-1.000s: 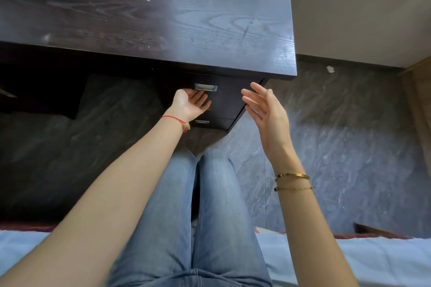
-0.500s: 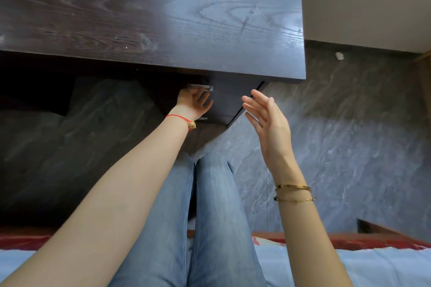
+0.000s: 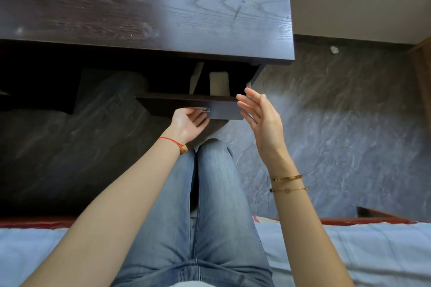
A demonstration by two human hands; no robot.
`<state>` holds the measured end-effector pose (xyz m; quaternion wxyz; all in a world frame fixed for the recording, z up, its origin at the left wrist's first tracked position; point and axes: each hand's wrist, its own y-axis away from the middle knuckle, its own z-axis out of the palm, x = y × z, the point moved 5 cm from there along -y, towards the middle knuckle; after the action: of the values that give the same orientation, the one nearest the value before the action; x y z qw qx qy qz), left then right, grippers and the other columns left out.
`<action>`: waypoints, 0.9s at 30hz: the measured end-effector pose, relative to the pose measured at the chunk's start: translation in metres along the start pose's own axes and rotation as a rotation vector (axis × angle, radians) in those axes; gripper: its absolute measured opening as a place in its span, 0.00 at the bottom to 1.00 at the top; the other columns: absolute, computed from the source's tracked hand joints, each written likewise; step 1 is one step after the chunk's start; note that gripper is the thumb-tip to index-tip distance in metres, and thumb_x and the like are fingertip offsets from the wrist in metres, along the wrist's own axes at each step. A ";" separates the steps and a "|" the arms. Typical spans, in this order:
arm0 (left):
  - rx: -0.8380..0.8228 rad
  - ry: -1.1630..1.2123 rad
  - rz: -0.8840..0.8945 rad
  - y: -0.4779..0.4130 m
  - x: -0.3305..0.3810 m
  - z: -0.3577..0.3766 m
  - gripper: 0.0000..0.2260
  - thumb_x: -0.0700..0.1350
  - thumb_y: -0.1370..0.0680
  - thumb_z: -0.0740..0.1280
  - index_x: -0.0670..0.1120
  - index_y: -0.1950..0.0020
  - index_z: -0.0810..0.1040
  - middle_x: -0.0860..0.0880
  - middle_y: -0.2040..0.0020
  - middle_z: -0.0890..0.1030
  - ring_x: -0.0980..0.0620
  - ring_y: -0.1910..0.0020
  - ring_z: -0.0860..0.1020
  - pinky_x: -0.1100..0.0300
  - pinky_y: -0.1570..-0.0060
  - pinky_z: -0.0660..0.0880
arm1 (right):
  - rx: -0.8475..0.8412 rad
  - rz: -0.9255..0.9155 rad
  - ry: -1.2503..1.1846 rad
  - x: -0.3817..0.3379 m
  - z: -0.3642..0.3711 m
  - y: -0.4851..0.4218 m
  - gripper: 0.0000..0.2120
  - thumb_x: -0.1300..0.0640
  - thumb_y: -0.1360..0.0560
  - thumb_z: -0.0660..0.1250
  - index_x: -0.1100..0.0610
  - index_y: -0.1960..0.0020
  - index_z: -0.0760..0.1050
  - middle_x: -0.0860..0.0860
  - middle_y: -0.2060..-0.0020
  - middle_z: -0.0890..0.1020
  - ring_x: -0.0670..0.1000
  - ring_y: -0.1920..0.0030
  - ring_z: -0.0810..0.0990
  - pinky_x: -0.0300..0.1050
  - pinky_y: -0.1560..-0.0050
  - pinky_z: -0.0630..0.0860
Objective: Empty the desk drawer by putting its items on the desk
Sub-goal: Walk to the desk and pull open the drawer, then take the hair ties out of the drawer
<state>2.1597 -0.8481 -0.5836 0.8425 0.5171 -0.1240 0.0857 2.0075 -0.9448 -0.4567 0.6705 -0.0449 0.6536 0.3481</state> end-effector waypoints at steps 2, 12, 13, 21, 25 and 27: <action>-0.011 -0.003 -0.019 0.013 -0.012 -0.011 0.11 0.38 0.18 0.54 0.38 0.43 0.74 0.41 0.40 0.78 0.42 0.30 0.73 0.48 0.39 0.73 | 0.004 0.002 0.003 0.005 -0.001 0.012 0.21 0.51 0.16 0.49 0.59 0.30 0.72 0.55 0.38 0.81 0.51 0.35 0.78 0.49 0.30 0.71; -0.023 0.008 -0.052 0.055 -0.045 -0.047 0.12 0.37 0.17 0.53 0.37 0.39 0.72 0.39 0.37 0.77 0.41 0.29 0.72 0.49 0.38 0.73 | 0.022 0.017 0.038 0.025 0.000 0.049 0.21 0.50 0.16 0.50 0.58 0.31 0.73 0.55 0.38 0.81 0.51 0.35 0.78 0.48 0.31 0.72; -0.023 0.011 -0.052 0.056 -0.046 -0.048 0.11 0.37 0.17 0.53 0.37 0.40 0.73 0.40 0.39 0.77 0.41 0.29 0.72 0.49 0.38 0.73 | 0.021 0.019 0.043 0.026 0.000 0.051 0.21 0.50 0.16 0.50 0.58 0.31 0.72 0.55 0.38 0.81 0.51 0.35 0.78 0.48 0.31 0.72; 0.017 -0.084 -0.130 0.067 -0.039 -0.043 0.16 0.43 0.17 0.56 0.38 0.32 0.70 0.39 0.32 0.74 0.39 0.28 0.71 0.46 0.35 0.71 | 0.043 0.027 0.046 0.029 0.001 0.042 0.20 0.51 0.16 0.50 0.58 0.31 0.73 0.55 0.38 0.81 0.52 0.36 0.78 0.47 0.32 0.73; -0.065 -0.505 -0.218 0.095 -0.008 -0.033 0.18 0.46 0.17 0.56 0.39 0.31 0.73 0.39 0.34 0.77 0.41 0.38 0.79 0.49 0.41 0.77 | 0.068 0.029 0.024 0.024 0.000 0.020 0.20 0.52 0.17 0.51 0.58 0.32 0.74 0.55 0.39 0.81 0.51 0.37 0.79 0.44 0.36 0.74; -0.128 -0.630 -0.157 0.105 0.020 -0.023 0.16 0.47 0.16 0.56 0.41 0.37 0.78 0.42 0.41 0.81 0.45 0.46 0.81 0.54 0.47 0.79 | 0.080 0.033 0.015 0.021 0.000 0.005 0.19 0.52 0.17 0.52 0.57 0.33 0.74 0.55 0.39 0.81 0.51 0.37 0.79 0.45 0.36 0.75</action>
<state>2.1530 -0.7797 -0.4985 0.7976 0.4720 -0.3436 -0.1516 2.0029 -0.9328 -0.4740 0.6610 -0.0101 0.6727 0.3324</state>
